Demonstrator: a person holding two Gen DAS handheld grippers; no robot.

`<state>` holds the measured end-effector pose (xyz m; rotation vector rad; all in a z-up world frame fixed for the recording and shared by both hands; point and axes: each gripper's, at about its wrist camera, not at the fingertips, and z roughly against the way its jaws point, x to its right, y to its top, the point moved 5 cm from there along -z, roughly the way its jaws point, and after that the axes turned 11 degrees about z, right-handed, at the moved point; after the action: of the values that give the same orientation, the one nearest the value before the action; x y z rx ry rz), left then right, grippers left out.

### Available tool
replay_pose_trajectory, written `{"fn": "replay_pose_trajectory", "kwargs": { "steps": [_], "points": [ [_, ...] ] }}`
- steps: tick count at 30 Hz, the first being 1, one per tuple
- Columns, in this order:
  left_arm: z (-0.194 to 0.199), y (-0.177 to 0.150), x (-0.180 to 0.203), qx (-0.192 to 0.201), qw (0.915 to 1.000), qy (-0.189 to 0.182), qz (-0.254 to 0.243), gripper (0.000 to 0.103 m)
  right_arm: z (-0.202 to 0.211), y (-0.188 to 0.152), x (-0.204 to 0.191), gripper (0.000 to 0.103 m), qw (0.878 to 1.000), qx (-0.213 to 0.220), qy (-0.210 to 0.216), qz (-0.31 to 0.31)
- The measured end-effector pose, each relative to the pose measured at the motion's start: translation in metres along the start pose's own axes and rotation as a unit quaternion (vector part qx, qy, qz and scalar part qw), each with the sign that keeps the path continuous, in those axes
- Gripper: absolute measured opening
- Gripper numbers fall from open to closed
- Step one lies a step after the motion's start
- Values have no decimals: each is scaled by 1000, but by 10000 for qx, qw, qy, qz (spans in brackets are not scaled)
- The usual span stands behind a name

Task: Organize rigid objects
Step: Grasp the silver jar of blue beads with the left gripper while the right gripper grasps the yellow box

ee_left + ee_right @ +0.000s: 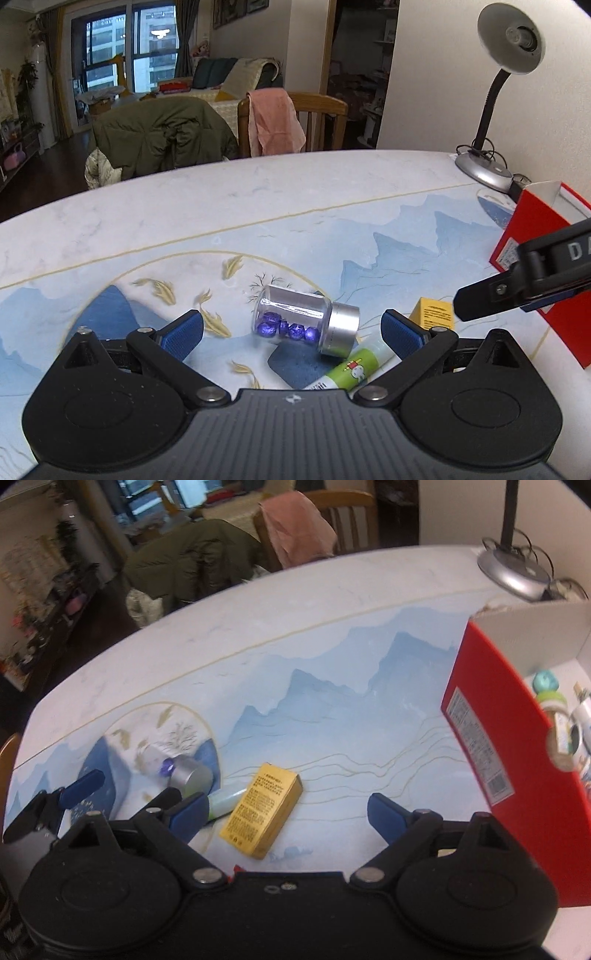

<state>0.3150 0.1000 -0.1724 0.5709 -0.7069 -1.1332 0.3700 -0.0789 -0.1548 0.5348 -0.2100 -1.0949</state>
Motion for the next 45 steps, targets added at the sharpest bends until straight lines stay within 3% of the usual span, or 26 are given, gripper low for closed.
{"fn": "replay_pose_trajectory", "kwargs": {
  "steps": [11, 18, 21, 27, 29, 45],
  "points": [
    [-23, 1, -2, 84, 9999, -59, -36, 103, -36, 13, -8, 78, 9992, -294, -60, -264],
    [-28, 0, -3, 123, 9998, -122, -50, 102, -51, 10, -10, 58, 9979, -534, 37, -370],
    [-28, 0, -3, 137, 9998, -154, -70, 96, -51, 10, -11, 55, 9979, -521, 70, -374],
    [-26, 1, 1, 138, 9995, -240, -135, 79, -46, 9, -11, 39, 9980, -508, 77, -381],
    [-26, 1, 4, 106, 9995, -254, -161, 70, -44, 8, -10, 38, 9980, -500, 97, -384],
    [12, 2, 10, 48, 10000, -48, 14, 70, 0, -8, 1, 28, 9986, -150, 458, -223]
  ]
}}
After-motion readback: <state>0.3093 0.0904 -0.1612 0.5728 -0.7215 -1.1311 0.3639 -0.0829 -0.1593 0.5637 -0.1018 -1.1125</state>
